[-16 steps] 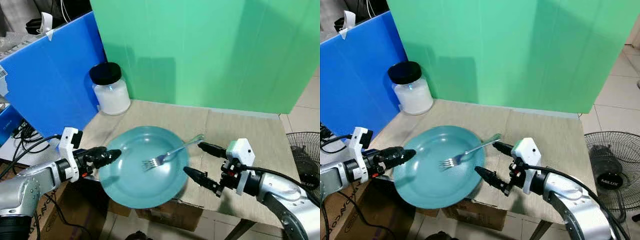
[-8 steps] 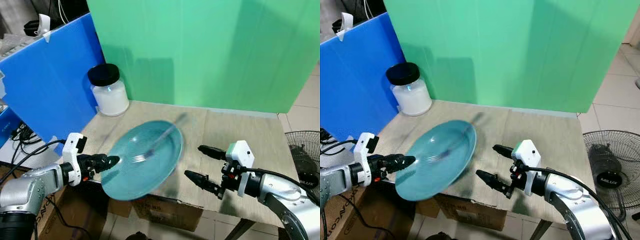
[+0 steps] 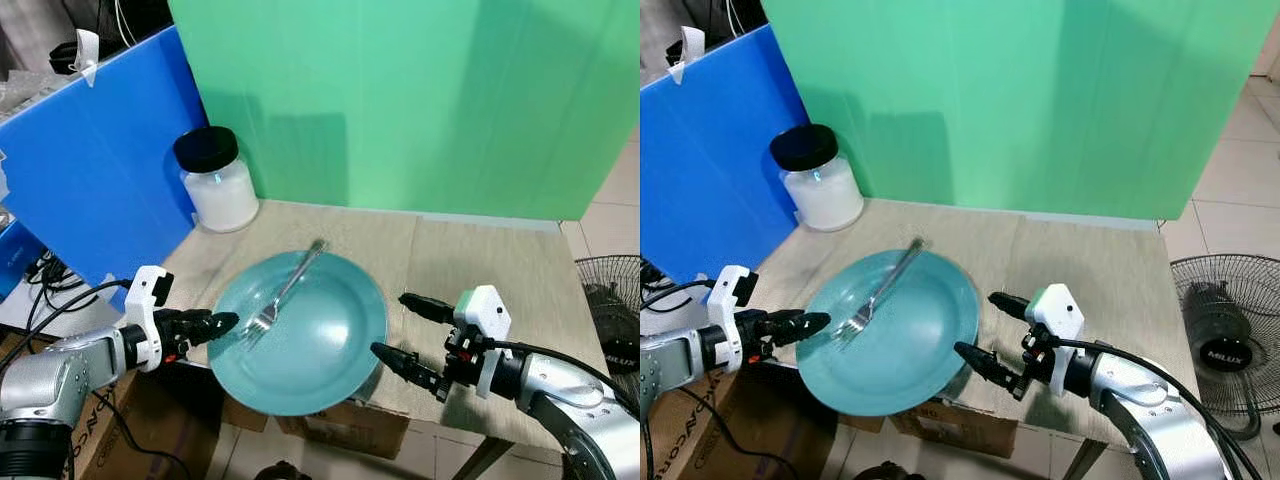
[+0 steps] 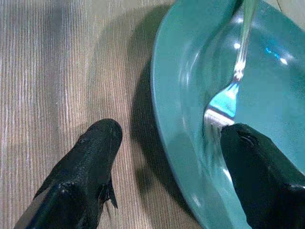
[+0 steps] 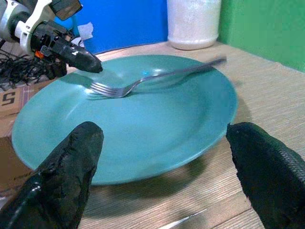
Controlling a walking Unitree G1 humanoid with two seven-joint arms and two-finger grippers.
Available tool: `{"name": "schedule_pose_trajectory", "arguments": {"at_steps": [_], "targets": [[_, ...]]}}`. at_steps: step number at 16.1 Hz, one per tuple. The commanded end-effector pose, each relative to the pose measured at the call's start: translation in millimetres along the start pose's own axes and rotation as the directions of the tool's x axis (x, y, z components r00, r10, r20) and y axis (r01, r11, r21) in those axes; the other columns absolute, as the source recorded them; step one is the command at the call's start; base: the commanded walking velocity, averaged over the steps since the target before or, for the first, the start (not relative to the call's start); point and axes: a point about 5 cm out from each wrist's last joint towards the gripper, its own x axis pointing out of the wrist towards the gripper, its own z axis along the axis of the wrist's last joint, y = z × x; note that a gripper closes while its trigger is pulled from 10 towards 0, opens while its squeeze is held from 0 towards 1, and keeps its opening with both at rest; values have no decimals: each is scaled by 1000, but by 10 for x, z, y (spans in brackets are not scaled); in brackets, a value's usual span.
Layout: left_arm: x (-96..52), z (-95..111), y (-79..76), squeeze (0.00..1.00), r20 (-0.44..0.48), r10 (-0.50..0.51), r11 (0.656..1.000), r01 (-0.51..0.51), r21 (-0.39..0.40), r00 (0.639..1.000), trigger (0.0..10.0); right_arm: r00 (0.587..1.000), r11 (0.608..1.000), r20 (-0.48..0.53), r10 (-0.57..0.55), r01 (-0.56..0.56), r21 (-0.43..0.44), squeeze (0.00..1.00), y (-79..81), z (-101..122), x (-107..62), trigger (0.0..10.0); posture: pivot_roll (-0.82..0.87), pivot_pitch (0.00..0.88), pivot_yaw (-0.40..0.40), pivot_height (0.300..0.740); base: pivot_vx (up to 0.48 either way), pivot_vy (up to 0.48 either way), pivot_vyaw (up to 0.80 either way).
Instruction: Setting the table
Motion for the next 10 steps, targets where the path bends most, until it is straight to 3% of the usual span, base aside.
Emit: {"name": "schedule_pose_trajectory", "arguments": {"at_steps": [1, 3, 4, 5, 10], "targets": [[0, 46, 18, 0, -12, 9, 1000, -9, 17, 1000, 10000, 1000, 1000, 20, -6, 6, -20, 0, -4, 47, 5, 10000, 82, 0, 164, 740, 0, 0, 0], [48, 16, 18, 0, -24, 0, 1000, 0, 2, 1000, 10000, 1000, 1000, 23, -5, 5, -21, 0, -2, 52, 8, 10000, 80, 0, 167, 740, 0, 0, 0], [70, 7, 20, 0, -26, -1, 1000, 1, -12, 1000, 6000, 1000, 1000, 26, -4, 5, -21, 0, 2, 56, 5, 10000, 78, 0, 168, 740, 0, 0, 0], [80, 3, 21, 0, -27, -1, 1000, 0, -18, 1000, 0, 1000, 1000, 28, -3, 4, -20, 0, 5, 57, 3, 10000, 78, 0, 168, 740, 0, 0, 0], [103, -23, 47, 0, -17, -13, 992, 10, -130, 1000, 0, 999, 1000, 31, 18, -18, -13, 0, 31, 58, 18, 10000, 78, 0, 171, 740, 0, 0, 0]]}}
